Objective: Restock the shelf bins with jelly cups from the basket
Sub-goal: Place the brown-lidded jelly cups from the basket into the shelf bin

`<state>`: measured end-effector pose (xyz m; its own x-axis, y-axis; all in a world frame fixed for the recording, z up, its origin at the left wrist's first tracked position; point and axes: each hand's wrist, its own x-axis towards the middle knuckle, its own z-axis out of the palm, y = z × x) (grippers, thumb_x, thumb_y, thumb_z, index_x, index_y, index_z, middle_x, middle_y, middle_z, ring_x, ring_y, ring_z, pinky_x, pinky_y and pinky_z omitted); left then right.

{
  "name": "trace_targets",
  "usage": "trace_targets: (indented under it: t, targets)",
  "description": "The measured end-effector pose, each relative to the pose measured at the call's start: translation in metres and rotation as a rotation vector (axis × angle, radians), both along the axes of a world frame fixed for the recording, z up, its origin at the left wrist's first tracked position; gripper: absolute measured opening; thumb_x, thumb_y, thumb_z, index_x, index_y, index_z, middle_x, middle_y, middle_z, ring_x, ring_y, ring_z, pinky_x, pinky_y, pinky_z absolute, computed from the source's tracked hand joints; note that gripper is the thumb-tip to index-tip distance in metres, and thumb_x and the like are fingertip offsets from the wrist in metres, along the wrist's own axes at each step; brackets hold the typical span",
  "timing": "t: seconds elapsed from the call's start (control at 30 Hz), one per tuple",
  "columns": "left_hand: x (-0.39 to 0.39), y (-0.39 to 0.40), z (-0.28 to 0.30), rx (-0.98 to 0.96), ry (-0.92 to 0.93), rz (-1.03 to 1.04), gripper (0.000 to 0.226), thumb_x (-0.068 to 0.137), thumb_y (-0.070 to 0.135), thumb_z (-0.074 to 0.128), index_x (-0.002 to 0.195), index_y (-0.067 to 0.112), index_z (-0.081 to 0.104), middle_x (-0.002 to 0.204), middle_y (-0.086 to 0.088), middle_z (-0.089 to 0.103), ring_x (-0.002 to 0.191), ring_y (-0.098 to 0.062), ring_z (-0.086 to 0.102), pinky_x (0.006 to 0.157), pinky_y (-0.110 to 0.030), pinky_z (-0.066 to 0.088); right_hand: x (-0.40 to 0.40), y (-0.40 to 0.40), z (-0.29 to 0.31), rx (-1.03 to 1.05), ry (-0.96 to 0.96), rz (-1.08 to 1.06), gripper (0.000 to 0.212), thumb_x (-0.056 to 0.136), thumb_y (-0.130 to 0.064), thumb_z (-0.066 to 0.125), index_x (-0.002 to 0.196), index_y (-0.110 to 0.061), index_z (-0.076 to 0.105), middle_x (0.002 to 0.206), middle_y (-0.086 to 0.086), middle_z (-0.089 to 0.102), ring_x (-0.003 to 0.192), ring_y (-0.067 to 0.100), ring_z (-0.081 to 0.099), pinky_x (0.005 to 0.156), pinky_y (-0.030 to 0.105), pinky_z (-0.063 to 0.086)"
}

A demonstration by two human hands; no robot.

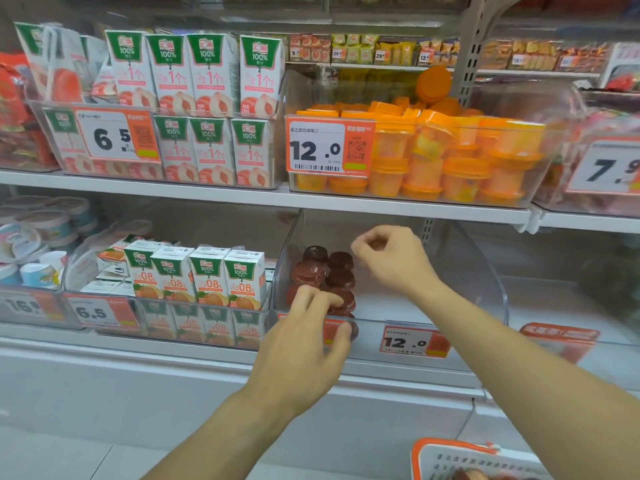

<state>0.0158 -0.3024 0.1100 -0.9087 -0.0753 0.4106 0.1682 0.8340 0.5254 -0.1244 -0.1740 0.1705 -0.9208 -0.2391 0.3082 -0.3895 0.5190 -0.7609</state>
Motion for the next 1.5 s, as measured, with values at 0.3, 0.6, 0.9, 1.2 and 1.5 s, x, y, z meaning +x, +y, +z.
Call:
trace_targets:
  t: [0.3,0.6,0.9,1.2,1.5]
  targets:
    - [0.037,0.084,-0.033,-0.371,-0.945,-0.452,0.05,0.1,0.05,0.045,0.137,0.017,0.05,0.131,-0.004,0.059,0.121,-0.022,0.052,0.094,-0.03,0.04,0.106,0.137,-0.098,-0.332,-0.186,-0.072,0.019,0.095,-0.012,0.063,0.078,-0.005,0.067,0.069,0.01,0.068,0.052,0.019,0.064,0.05,0.028,0.047]
    - [0.06,0.232,-0.169,0.008,-0.757,-0.183,0.013,0.095,0.019,0.05,0.101,0.011,0.06,0.1,-0.011,0.067,0.092,-0.029,0.065,0.078,-0.034,0.053,0.159,0.273,-0.259,0.596,-0.602,0.047,0.012,0.088,-0.024,0.066,0.099,-0.02,0.063,0.094,0.001,0.066,0.086,0.018,0.061,0.074,0.026,0.049]
    - [0.086,0.273,-0.279,-0.258,-0.959,-0.068,0.063,0.082,0.017,0.067,0.139,0.014,0.04,0.136,-0.011,0.046,0.117,-0.031,0.054,0.096,-0.041,0.053,0.193,0.313,-0.309,0.676,-0.699,0.02,0.037,0.088,-0.013,0.065,0.125,-0.014,0.059,0.121,0.009,0.063,0.109,0.027,0.061,0.095,0.036,0.052]
    - [0.069,0.287,-0.311,-0.151,-0.95,0.073,0.054,0.093,0.027,0.063,0.138,0.009,0.038,0.143,-0.018,0.043,0.131,-0.035,0.043,0.108,-0.044,0.042,0.204,0.309,-0.33,0.752,-0.819,0.006,0.066,0.084,-0.016,0.071,0.141,-0.013,0.039,0.129,0.013,0.054,0.119,0.031,0.055,0.102,0.039,0.049]
    - [0.068,0.266,-0.292,-0.169,-0.709,-0.024,0.033,0.078,0.037,0.079,0.102,0.021,0.063,0.107,-0.004,0.058,0.094,-0.023,0.059,0.085,-0.037,0.056,0.201,0.3,-0.303,0.86,-0.612,-0.058,0.022,0.091,-0.025,0.058,0.107,-0.01,0.057,0.103,0.01,0.062,0.099,0.032,0.064,0.077,0.037,0.051]
